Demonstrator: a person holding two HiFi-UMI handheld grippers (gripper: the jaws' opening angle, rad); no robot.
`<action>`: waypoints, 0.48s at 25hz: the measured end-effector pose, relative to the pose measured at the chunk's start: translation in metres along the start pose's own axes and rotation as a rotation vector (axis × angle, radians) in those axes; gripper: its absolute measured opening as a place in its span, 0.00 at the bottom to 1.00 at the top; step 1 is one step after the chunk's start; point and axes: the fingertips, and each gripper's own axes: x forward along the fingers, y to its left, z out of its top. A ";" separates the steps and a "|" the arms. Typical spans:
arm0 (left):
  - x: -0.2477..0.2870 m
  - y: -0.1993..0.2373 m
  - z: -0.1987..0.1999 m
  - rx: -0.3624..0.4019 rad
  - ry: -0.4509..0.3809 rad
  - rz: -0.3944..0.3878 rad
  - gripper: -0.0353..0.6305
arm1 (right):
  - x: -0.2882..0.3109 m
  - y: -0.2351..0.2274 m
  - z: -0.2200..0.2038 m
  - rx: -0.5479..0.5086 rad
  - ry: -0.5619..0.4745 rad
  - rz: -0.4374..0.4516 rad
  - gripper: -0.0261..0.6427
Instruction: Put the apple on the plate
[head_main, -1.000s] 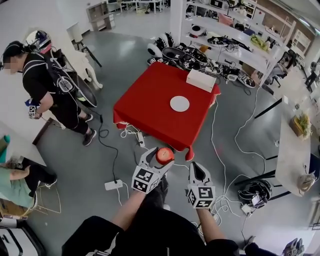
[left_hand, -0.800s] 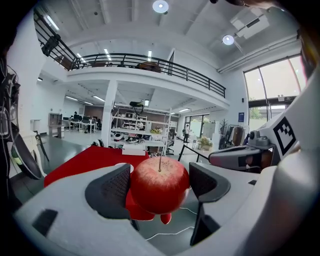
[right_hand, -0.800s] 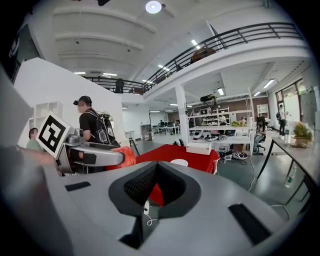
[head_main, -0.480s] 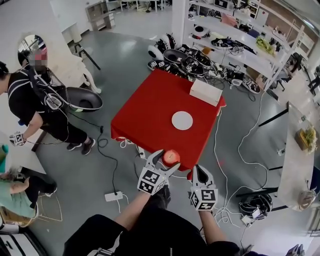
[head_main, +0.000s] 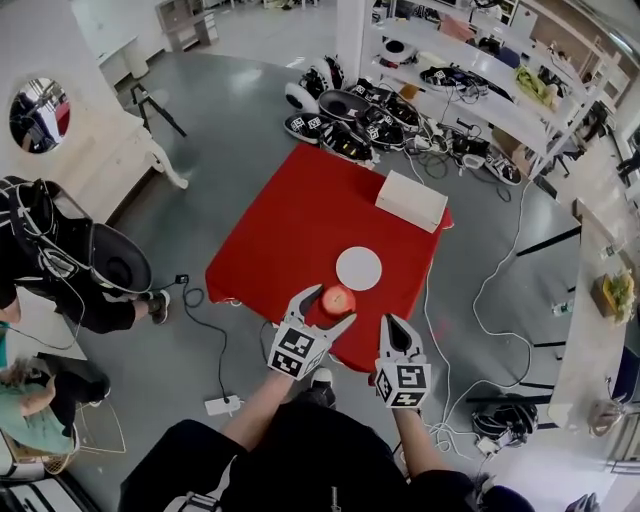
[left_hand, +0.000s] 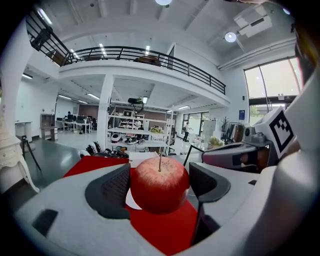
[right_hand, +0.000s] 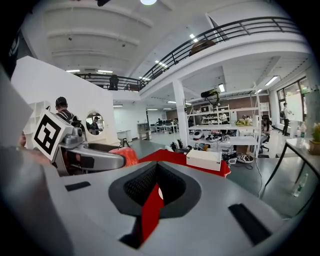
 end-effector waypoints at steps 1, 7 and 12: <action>0.005 0.005 0.002 0.002 0.005 -0.005 0.61 | 0.008 0.000 0.002 -0.011 0.006 0.007 0.06; 0.033 0.031 0.007 0.012 0.027 -0.018 0.61 | 0.042 -0.004 0.007 -0.020 0.027 0.018 0.06; 0.052 0.037 0.005 0.016 0.052 -0.013 0.61 | 0.053 -0.018 0.004 -0.012 0.053 0.028 0.06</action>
